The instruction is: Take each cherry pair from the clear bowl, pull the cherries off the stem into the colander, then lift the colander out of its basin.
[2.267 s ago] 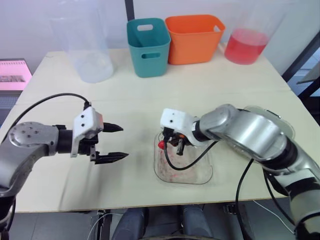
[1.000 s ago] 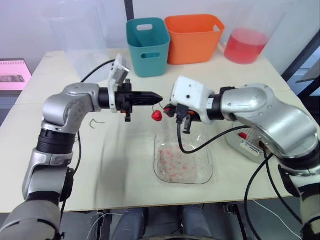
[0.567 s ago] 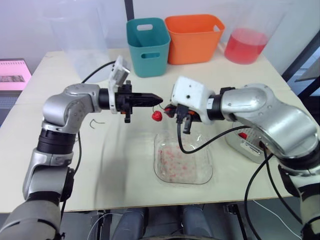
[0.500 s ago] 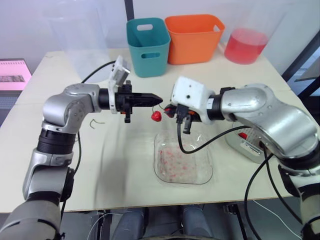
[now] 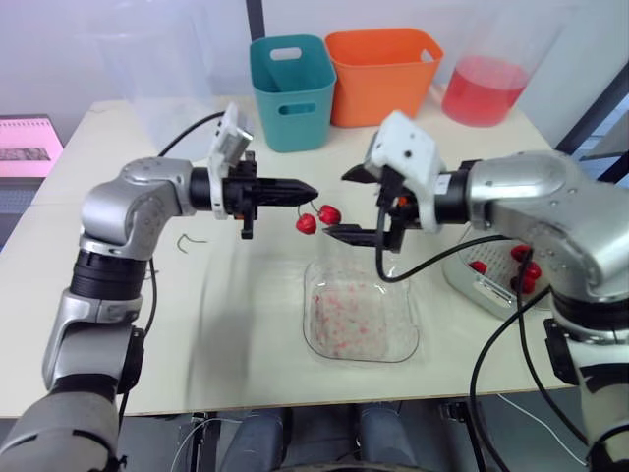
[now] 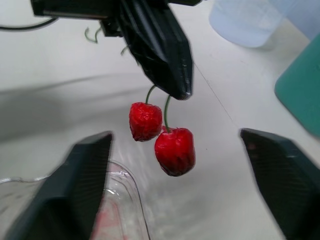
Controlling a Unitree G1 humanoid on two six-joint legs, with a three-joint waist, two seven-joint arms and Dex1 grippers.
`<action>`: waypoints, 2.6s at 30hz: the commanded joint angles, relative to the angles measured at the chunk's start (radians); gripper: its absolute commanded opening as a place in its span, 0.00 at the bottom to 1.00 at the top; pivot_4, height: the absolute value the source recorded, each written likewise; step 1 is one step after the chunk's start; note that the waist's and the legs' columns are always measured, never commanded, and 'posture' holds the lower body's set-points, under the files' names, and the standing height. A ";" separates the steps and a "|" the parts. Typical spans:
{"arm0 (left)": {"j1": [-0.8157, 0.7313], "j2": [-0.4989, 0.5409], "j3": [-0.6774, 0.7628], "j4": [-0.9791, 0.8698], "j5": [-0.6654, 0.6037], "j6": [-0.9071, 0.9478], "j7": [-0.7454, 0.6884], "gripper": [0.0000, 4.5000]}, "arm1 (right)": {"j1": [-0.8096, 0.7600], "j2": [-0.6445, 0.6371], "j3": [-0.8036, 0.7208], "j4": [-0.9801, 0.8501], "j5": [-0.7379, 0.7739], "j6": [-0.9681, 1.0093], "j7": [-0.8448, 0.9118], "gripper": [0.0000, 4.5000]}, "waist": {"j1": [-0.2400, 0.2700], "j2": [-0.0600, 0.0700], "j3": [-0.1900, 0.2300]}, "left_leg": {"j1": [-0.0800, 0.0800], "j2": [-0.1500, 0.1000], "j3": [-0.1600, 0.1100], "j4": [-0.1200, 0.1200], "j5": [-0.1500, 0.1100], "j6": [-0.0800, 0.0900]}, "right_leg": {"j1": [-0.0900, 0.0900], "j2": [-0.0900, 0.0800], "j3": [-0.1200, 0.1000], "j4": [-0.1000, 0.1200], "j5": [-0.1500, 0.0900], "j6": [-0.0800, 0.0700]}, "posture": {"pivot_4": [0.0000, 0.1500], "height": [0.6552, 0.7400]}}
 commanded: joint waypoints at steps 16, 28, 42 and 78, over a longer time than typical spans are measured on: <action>-0.067 0.048 -0.018 -0.082 0.018 -0.030 -0.095 0.00 | 0.035 0.073 -0.016 0.050 0.127 0.025 -0.010 0.99 | -0.003 0.000 0.000 | 0.000 0.000 0.000 0.000 0.000 0.000 | 0.000 0.000 0.000 0.000 0.000 0.000 | 1.00 1.00; -0.063 0.040 -0.008 -0.096 0.009 -0.023 -0.075 0.00 | 0.036 0.089 0.020 0.072 0.119 -0.009 -0.014 0.27 | -0.003 0.000 0.000 | 0.000 0.000 0.000 0.000 0.000 0.000 | 0.000 0.000 0.000 0.000 0.000 0.000 | 1.00 1.00; -0.098 0.022 0.021 -0.056 -0.001 -0.022 -0.054 0.00 | 0.106 -0.009 0.055 0.026 0.116 -0.046 0.023 0.16 | -0.002 0.000 0.000 | 0.000 0.000 0.000 0.000 0.000 0.000 | 0.000 0.000 0.000 0.000 0.000 0.000 | 1.00 1.00; -0.032 -0.032 -0.003 -0.017 0.089 -0.139 0.005 0.00 | 0.766 -0.315 -0.519 0.372 -0.168 -0.493 0.004 0.37 | 0.002 0.000 0.000 | 0.002 0.000 0.008 0.001 0.000 0.001 | 0.002 0.001 0.002 0.001 0.000 0.000 | 1.00 1.00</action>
